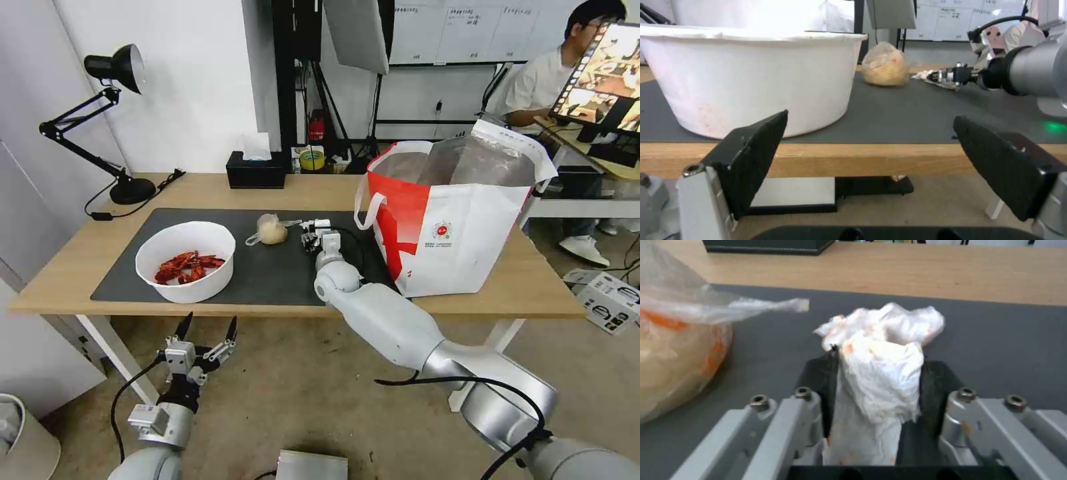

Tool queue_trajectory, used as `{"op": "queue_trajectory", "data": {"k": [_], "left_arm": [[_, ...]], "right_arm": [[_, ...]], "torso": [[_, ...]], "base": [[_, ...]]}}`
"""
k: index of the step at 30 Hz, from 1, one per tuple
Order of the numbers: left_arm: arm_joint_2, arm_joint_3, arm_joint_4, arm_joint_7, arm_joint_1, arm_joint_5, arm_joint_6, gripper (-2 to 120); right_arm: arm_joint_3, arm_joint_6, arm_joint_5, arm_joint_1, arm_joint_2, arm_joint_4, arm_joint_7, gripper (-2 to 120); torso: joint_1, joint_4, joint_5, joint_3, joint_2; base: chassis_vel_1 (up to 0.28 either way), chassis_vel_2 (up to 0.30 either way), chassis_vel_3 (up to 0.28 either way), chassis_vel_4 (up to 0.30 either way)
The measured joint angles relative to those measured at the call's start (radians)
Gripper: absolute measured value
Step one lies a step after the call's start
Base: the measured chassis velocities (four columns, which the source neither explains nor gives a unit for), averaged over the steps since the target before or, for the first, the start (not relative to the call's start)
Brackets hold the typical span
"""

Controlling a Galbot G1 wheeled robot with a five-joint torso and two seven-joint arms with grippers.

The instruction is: Pick up the trash from the table and place it into the takeout bag.

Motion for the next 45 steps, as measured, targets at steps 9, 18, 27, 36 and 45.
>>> {"op": "queue_trajectory", "data": {"k": [9, 18, 27, 36, 45], "left_arm": [[-0.004, 0.001, 0.006, 0.000, -0.001, 0.000, -0.002, 100], [-0.006, 0.001, 0.009, 0.000, -0.001, 0.000, -0.003, 100], [-0.006, 0.000, 0.009, 0.000, -0.001, 0.000, -0.004, 100], [-0.014, 0.005, 0.011, 0.001, 0.001, 0.003, -0.004, 100], [-0.015, -0.012, 0.002, 0.002, 0.018, 0.006, -0.005, 100]], "right_arm": [[-0.006, 0.000, 0.003, -0.005, -0.010, 0.017, 0.001, 7], [-0.009, -0.002, 0.030, -0.019, -0.048, 0.079, 0.005, 0], [-0.004, -0.013, 0.085, -0.066, -0.156, 0.327, 0.016, 0], [0.041, -0.015, 0.095, -0.090, -0.206, 0.561, 0.027, 0], [0.142, -0.009, -0.032, -0.096, -0.215, 0.709, 0.041, 0]], "torso": [[0.000, 0.0000, 0.0000, 0.000, 0.000], [0.000, 0.0000, 0.0001, 0.000, 0.000], [0.000, -0.0002, 0.0002, 0.000, 0.000], [0.000, -0.0001, 0.0000, 0.000, 0.000], [0.000, 0.0000, 0.0000, 0.000, 0.000]], "base": [[0.000, 0.000, 0.000, 0.000], [0.000, 0.000, 0.000, 0.000], [0.000, 0.000, 0.000, 0.000], [0.000, 0.000, 0.000, 0.000], [0.000, 0.000, 0.000, 0.000]]}}
